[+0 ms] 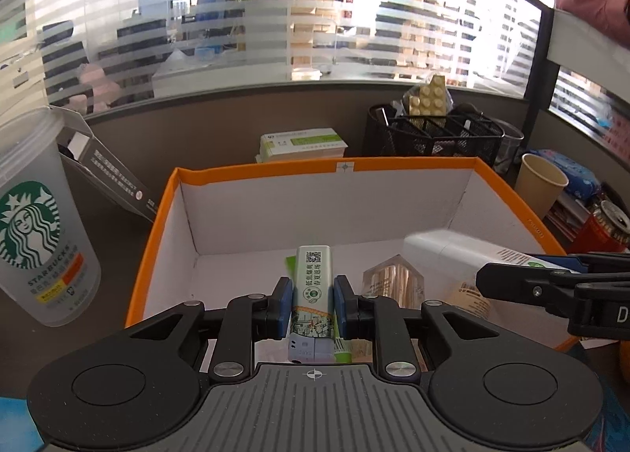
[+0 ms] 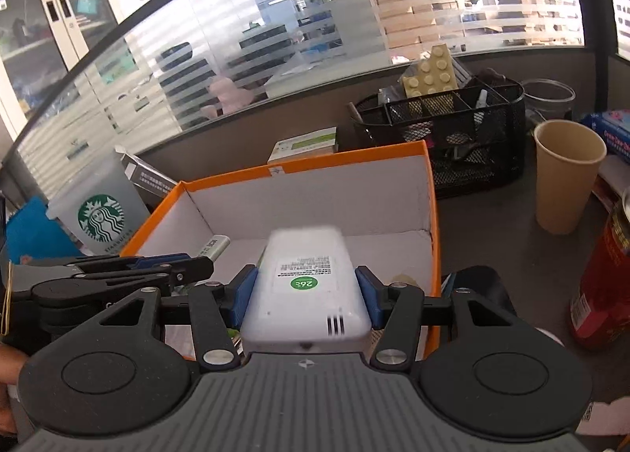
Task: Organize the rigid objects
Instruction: 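Carry the power bank and small box over the orange box with both grippers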
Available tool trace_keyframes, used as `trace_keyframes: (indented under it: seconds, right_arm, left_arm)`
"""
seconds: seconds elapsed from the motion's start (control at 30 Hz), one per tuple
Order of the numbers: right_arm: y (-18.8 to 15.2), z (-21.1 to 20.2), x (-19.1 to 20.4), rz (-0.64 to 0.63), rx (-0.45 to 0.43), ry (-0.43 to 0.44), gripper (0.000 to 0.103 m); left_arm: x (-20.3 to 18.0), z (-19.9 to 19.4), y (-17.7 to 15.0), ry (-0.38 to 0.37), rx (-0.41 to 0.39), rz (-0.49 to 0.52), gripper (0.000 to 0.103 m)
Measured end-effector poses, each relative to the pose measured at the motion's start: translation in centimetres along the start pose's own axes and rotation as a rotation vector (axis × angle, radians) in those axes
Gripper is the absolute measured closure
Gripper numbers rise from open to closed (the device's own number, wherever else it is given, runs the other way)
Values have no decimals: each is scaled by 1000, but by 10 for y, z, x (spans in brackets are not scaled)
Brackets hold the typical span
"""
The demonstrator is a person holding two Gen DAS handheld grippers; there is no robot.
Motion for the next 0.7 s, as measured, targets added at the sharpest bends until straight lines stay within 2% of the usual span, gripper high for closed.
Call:
trace_keyframes:
  seconds: [0.7]
  right_arm:
    - [17,46,22,-176,58,-175,52]
  left_arm:
    - [-2,30,0,29,44,-17,82]
Point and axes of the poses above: each gripper's, at about its wrist camera, not at the fingertips, and z roughly the way its jaws point, x to its left, y to its top, the point moved 2 cm from there along z, roughly the way its jaws point, and after that the axes turned 2 degrees about -z, right-handed, at the moved point
